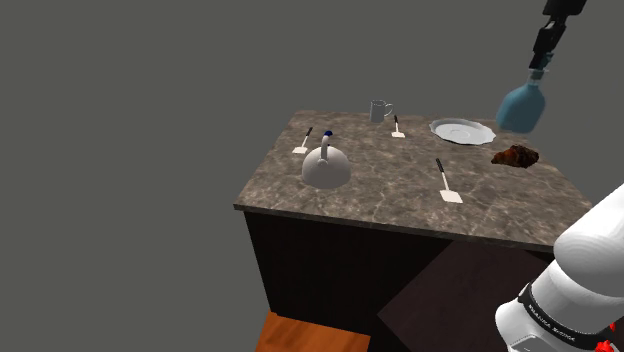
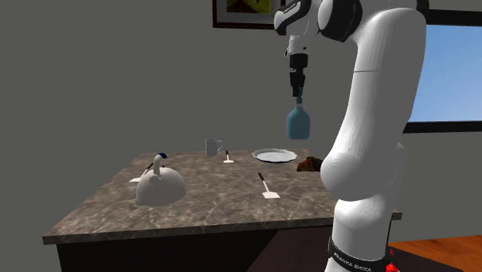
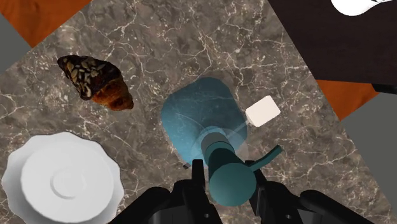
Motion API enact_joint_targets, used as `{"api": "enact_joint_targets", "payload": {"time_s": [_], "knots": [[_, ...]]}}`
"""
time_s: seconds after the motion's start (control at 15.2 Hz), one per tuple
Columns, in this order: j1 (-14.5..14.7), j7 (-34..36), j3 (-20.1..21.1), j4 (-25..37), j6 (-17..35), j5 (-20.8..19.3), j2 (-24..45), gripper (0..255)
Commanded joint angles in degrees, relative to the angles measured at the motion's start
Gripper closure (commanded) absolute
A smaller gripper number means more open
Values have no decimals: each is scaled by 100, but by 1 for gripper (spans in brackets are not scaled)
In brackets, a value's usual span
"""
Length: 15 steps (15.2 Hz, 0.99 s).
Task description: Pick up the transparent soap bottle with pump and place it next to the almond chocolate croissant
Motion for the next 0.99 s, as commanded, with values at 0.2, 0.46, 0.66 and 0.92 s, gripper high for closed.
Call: {"api": "enact_joint_targets", "payload": {"time_s": [0.2, 0.46, 0.66, 0.92], "knots": [[17, 63, 33, -535, 423, -74, -140, 255], [17, 90, 43, -912, 742, -112, -210, 255], [15, 103, 45, -1177, 978, -131, -244, 255], [10, 111, 42, -1507, 1289, -147, -268, 255]]}}
